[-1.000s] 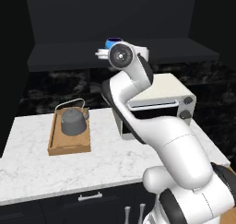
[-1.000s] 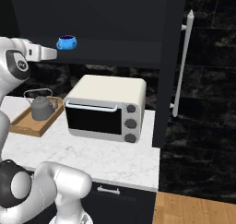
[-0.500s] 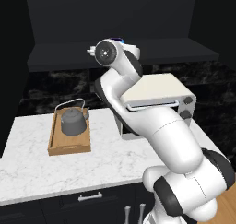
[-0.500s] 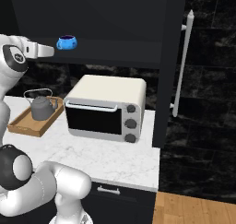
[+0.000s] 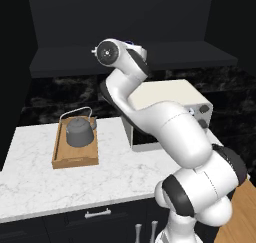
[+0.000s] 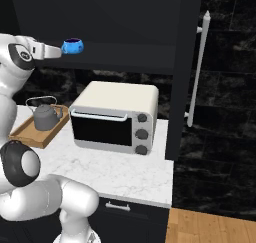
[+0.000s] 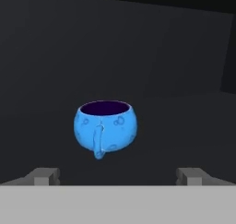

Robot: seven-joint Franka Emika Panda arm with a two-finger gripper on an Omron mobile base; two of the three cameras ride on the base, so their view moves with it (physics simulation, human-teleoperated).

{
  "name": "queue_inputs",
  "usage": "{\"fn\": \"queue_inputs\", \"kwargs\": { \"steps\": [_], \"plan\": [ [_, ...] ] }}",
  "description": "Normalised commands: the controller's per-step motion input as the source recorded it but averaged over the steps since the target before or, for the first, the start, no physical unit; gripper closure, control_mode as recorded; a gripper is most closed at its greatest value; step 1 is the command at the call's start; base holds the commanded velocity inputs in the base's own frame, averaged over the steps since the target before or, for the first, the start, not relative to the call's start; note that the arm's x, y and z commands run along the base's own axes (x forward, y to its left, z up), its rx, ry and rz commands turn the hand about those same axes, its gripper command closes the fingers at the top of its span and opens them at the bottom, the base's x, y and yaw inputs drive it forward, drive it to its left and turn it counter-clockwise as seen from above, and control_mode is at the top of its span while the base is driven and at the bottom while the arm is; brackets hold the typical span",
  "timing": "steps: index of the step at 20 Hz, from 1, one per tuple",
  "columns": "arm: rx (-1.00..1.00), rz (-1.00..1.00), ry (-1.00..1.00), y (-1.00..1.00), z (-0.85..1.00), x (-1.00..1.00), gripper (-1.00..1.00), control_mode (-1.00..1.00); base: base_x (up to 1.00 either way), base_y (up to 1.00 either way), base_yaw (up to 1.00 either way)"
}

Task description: Pick the kettle from the counter and place it on the tray. Then pick the mug from the cabinet and place it on the tray. Then close the cabinet doors.

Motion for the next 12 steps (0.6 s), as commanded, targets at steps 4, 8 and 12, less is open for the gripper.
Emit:
{"fn": "queue_inputs", "kwargs": {
  "steps": [4,8,12],
  "plan": [
    [0.0,-0.02,0.0,0.07,0.0,0.36,-1.0,-1.0,0.0,0.0,0.0],
    [0.0,0.0,0.0,0.0,0.0,0.35,-1.0,-1.0,0.0,0.0,0.0],
    [0.01,0.0,0.0,-0.04,0.0,0.27,-1.0,-1.0,0.0,0.0,0.0]
  ]
}}
